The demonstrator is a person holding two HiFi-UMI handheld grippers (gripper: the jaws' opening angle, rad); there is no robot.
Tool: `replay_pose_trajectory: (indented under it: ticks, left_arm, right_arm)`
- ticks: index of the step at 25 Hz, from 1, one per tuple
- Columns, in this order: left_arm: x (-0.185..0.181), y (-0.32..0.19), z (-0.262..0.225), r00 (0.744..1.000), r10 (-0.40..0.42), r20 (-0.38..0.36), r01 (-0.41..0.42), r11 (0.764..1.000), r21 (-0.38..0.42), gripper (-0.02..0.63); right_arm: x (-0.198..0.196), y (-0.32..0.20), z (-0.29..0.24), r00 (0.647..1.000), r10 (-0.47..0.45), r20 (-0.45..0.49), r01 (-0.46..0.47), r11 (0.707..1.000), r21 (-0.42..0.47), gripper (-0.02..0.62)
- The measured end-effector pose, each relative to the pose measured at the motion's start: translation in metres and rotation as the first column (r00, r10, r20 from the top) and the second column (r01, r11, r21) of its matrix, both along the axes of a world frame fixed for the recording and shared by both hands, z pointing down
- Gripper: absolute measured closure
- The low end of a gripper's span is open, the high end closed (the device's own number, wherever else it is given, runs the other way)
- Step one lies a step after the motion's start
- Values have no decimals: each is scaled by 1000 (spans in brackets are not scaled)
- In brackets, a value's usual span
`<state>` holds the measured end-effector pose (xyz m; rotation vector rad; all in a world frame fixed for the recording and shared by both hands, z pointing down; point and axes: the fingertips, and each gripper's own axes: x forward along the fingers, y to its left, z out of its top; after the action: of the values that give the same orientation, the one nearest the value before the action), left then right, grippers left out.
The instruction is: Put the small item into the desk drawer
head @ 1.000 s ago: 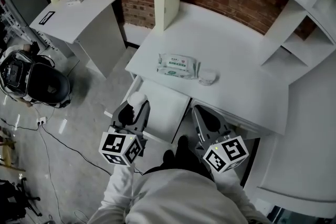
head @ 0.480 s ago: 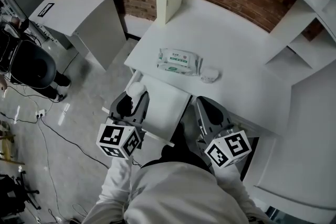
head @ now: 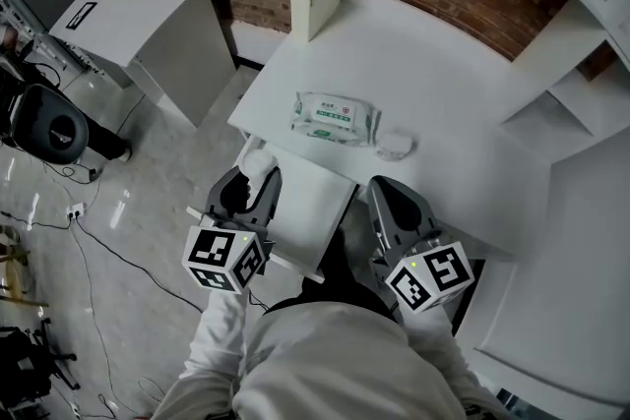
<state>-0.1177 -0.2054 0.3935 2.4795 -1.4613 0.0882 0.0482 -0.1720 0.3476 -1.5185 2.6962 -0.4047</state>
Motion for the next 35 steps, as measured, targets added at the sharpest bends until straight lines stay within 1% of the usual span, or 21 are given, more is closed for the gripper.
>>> replay_pose_trajectory:
  ticks: [12, 16, 20, 25, 30, 35]
  left_arm:
    - [20, -24, 41, 998, 43, 40, -39, 995, -92, 423]
    - [27, -28, 58, 998, 60, 26, -56, 989, -139, 423]
    - [37, -32, 82, 995, 90, 46, -80, 978, -190, 423]
    - [46, -31, 122, 989, 130, 74, -105, 955, -276, 423]
    - [53, -28, 164, 978, 177, 108, -125, 920, -372, 423]
    - [58, -29, 204, 964, 211, 162, -120, 888, -444, 423]
  right_arm:
    - [9, -23, 14, 1000, 11, 3, -10, 999, -36, 569]
    - [11, -26, 17, 1000, 12, 3, -12, 999, -47, 569]
    - [14, -29, 20, 1000, 16, 3, -16, 998, -58, 568]
    - [17, -31, 24, 1000, 21, 3, -21, 997, -68, 569]
    - [21, -32, 27, 1000, 26, -1, -26, 997, -75, 569]
    - [26, -34, 31, 999, 34, -1, -34, 996, -88, 568]
